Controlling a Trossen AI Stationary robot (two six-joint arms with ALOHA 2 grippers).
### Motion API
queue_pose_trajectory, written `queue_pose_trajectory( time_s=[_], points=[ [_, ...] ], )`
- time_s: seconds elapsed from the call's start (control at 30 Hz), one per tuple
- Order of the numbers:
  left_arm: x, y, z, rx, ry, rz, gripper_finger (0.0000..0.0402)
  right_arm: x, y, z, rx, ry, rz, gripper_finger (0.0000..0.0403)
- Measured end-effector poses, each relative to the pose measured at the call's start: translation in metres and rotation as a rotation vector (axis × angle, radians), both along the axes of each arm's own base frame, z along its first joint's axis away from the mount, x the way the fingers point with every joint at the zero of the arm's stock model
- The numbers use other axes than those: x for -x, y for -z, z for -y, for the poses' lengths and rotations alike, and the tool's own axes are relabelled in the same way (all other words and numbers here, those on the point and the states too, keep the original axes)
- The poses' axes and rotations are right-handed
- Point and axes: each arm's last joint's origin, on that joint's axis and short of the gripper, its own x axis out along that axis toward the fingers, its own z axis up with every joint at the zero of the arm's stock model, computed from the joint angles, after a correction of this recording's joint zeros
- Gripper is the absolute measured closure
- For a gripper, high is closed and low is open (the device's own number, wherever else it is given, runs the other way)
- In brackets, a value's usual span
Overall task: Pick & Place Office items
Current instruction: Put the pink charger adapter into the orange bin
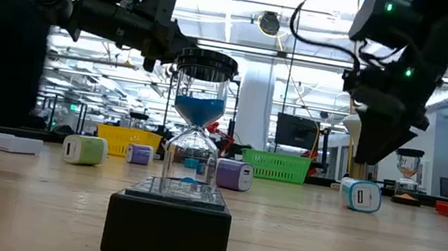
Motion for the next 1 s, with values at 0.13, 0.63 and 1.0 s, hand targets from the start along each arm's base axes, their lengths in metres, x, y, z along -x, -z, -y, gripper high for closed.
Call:
queue_pose_trajectory(
  time_s=[0.13,0.63,1.0],
  points=[
    [0.0,0.005,0.0,0.024,0.0,-0.051,0.0382,-0.001,0.014,0.006,-0.066,-0.016,0.071,0.0188],
    [0.001,0.013,0.0,0.123,-0.007,-0.102,0.0382,0.008,0.036,0.008,-0.086,-0.045,0.09,0.0229],
    [0.001,0.013,0.0,0.168,-0.014,-0.097,0.0382,0.017,0.053,0.008,-0.057,-0.076,0.113,0.027]
  ],
)
